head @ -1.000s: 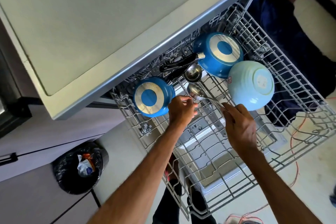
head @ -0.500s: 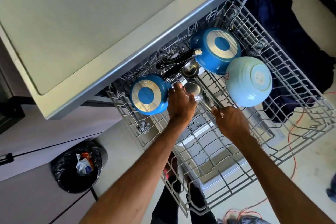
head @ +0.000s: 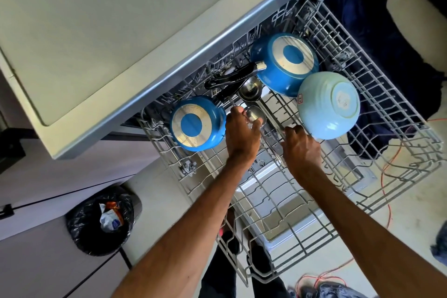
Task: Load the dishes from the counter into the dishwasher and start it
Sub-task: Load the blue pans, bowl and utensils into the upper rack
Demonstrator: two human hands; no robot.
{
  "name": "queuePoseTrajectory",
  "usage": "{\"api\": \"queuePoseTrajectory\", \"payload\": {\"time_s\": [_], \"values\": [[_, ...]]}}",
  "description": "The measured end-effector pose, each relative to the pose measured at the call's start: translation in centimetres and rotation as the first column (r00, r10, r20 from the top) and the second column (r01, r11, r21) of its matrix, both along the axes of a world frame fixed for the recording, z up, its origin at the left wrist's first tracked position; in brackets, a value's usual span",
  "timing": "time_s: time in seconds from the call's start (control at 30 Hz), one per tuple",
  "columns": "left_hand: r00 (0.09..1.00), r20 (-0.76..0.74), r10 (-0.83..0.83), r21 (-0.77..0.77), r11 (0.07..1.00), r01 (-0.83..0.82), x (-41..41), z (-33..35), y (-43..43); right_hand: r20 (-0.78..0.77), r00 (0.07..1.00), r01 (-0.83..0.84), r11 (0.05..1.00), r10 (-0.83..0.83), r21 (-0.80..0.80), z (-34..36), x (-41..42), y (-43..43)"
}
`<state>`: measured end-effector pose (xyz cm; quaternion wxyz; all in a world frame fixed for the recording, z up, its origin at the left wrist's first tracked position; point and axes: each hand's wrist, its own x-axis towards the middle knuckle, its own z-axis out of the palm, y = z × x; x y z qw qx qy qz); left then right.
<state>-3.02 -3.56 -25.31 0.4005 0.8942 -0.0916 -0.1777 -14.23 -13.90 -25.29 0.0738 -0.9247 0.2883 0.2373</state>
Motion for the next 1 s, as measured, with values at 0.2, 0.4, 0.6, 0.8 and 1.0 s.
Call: {"api": "queuePoseTrajectory", "payload": {"time_s": [0.2, 0.4, 0.6, 0.8, 1.0], "values": [[0.999, 0.039, -0.022, 0.053, 0.998, 0.020, 0.1, -0.3, 1.4, 0.148, 0.984, 0.091, 0.993, -0.101, 0.073, 0.1, 0.2, 0.3], [1.000, -0.007, -0.028, 0.088, 0.996, 0.029, 0.1, 0.0, 1.5, 0.357, 0.921, 0.129, 0.987, -0.155, 0.096, 0.4, -2.3, 2.0], [1.000, 0.029, -0.008, 0.040, 0.999, 0.007, -0.2, -0.3, 1.5, 0.590, 0.777, 0.143, 0.974, -0.220, 0.176, 0.8, -4.7, 2.6], [1.000, -0.022, -0.011, 0.058, 0.998, 0.013, 0.1, -0.3, 1.3, 0.560, 0.743, 0.196, 0.920, -0.366, 0.341, -0.5, -2.5, 1.3], [0.997, -0.066, 0.028, 0.040, 0.999, -0.026, 0.1, -0.4, 1.2, 0.438, 0.735, 0.341, 0.841, -0.517, 0.420, -0.1, -0.4, 1.1]]}}
